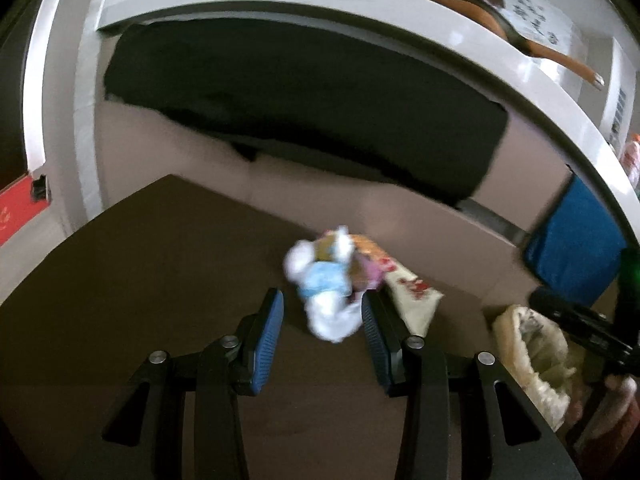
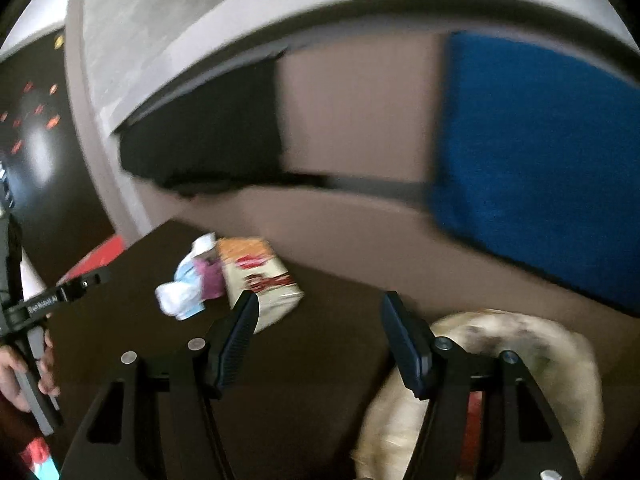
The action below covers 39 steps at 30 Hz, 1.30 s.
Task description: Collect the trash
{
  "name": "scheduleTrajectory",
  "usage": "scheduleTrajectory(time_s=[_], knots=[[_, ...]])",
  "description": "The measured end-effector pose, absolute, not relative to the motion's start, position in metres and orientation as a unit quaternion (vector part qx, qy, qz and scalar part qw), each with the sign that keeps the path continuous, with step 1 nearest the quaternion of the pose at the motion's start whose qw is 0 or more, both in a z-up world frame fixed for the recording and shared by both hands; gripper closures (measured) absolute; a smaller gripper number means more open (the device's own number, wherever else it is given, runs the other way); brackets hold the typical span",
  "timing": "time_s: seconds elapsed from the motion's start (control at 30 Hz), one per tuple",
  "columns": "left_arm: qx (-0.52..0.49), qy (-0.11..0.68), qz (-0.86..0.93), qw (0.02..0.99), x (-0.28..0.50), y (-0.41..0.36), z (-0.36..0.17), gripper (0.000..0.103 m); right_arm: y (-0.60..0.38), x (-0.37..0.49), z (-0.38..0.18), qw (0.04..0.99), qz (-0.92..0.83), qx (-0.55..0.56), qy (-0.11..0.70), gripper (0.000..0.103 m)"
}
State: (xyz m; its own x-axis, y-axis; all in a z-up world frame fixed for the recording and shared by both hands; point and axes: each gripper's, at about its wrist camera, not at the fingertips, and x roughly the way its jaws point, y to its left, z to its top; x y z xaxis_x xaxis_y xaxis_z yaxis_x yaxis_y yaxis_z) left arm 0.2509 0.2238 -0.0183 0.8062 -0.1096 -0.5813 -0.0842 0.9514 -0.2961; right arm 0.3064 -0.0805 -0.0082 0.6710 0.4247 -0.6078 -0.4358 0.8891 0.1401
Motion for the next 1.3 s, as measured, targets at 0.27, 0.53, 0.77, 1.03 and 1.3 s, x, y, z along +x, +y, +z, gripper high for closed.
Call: scheduleTrajectory(time_s=[0.27,0.53,0.77,1.03,1.3], knots=[[-0.133,0.342,-0.029,0.93,0.247,0.273,-0.037,0.061,0.012,0.39,-0.051,0.888,0.272,-0.005,0.369,0.046],[-0.15,0.358,-0.035,0.921,0.256,0.285,-0.052,0.061,0.056,0.427,-0.097,0.863,0.257,-0.029,0.434,0.051],[-0.182,0.361,-0.051,0.913,0.273,0.269,-0.053,0.061,0.058,0.354,-0.093,0.824,0.342,-0.066,0.447,0.059],[-0.201,0.366,-0.082,0.905,0.313,0.237,-0.052,0.06,0.01,0.304,-0.085,0.823,0.354,-0.042,0.442,0.061],[-0.2,0.404,0.018,0.893,0.385,0.222,-0.081,0.059,-0.05,0.305,-0.056,0.866,0.311,0.004,0.392,0.056]])
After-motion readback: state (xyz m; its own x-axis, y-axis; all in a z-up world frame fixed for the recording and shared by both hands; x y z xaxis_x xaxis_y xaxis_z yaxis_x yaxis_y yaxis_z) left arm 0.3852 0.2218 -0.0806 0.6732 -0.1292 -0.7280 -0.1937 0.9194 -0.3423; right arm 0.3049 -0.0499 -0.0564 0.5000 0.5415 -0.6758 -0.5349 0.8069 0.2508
